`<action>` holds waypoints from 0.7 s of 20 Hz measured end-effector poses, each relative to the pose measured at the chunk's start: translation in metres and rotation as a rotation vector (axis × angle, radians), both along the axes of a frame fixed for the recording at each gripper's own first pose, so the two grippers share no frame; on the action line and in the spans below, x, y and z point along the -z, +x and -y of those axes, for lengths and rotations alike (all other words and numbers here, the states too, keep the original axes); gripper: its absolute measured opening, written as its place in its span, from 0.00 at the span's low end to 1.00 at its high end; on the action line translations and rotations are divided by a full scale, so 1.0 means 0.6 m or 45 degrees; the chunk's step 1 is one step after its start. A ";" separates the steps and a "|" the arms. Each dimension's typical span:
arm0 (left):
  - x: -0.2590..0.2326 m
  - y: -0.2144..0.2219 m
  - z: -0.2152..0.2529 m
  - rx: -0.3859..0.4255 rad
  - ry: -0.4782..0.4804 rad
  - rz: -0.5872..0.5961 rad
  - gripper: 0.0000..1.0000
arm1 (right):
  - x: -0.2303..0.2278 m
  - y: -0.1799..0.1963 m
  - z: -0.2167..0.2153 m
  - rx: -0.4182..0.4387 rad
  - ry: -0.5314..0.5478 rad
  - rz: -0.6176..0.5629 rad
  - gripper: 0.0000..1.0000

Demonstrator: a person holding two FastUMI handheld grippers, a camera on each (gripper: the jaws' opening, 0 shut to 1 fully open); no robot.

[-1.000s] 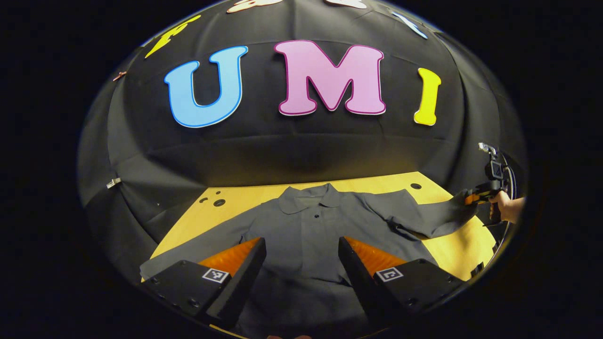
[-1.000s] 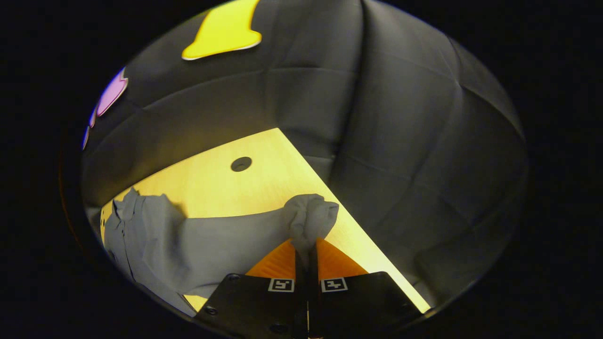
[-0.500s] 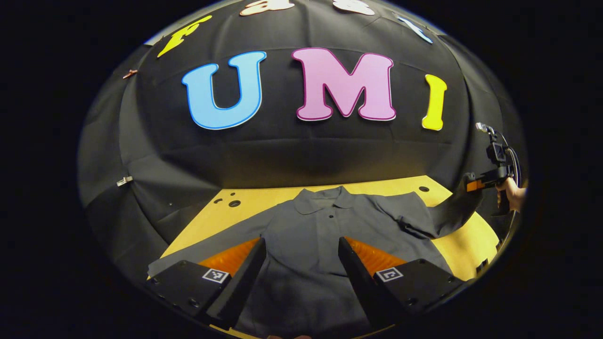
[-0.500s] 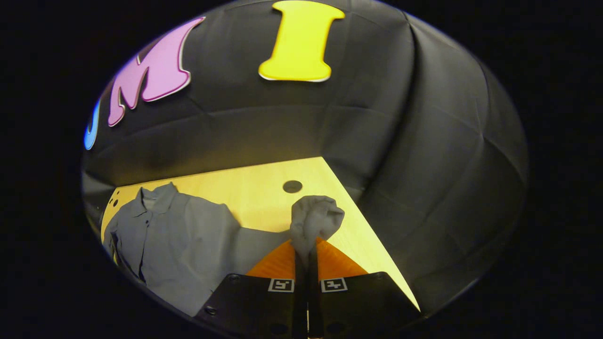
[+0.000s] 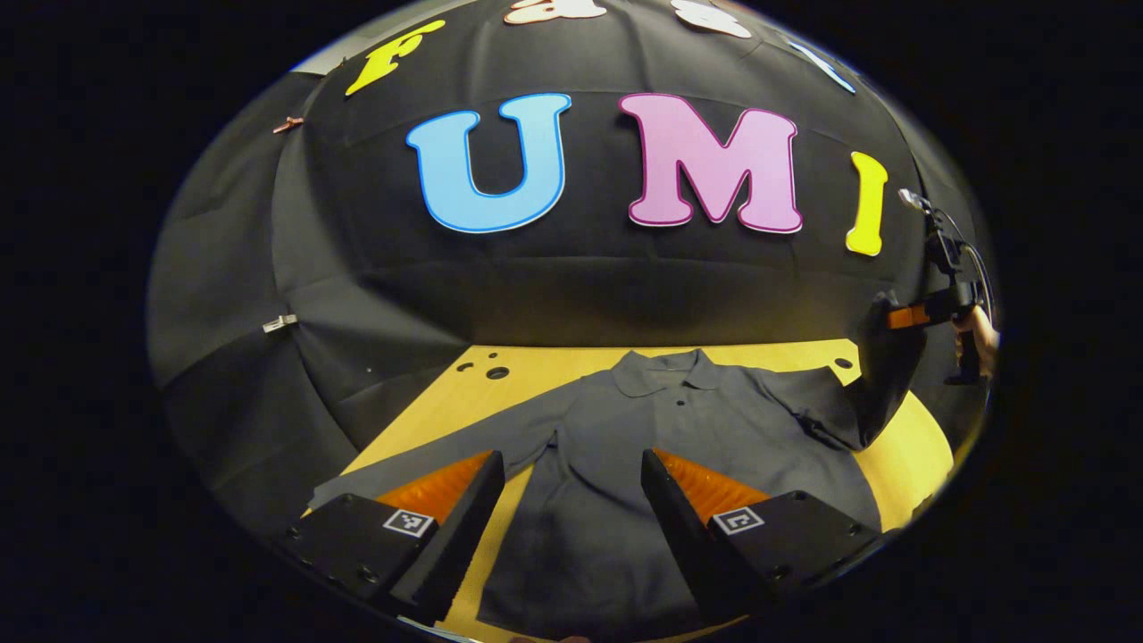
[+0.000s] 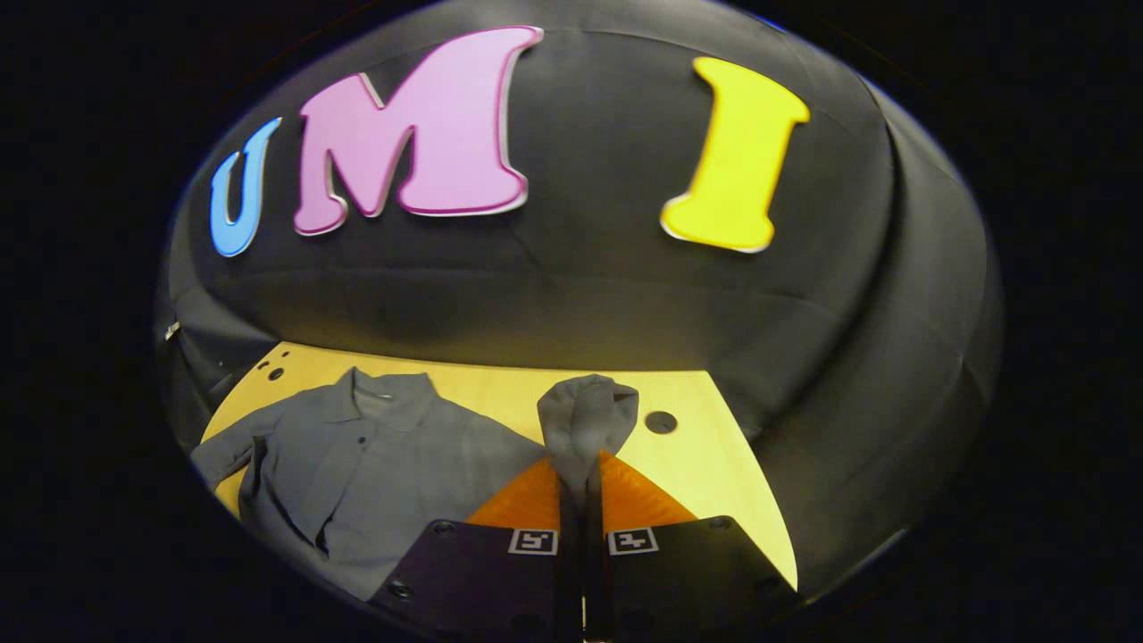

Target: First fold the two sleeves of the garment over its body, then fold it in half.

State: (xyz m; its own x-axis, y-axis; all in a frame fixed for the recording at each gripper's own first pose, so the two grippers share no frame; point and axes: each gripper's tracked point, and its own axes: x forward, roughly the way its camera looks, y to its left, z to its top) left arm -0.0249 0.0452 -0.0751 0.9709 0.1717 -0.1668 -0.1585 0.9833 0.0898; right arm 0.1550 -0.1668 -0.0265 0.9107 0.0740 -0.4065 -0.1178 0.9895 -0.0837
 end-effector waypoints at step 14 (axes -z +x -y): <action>0.056 -0.092 -0.182 -0.293 -0.131 -0.089 0.98 | 0.039 -0.007 -0.447 -0.477 -0.033 -0.110 0.06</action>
State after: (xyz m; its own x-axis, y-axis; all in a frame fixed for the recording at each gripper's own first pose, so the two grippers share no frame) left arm -0.0803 0.1546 -0.1084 0.8939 0.3652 -0.2601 -0.3757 0.9267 0.0101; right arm 0.1510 0.1016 -0.0498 0.7848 0.3840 -0.4865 -0.4786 0.8742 -0.0822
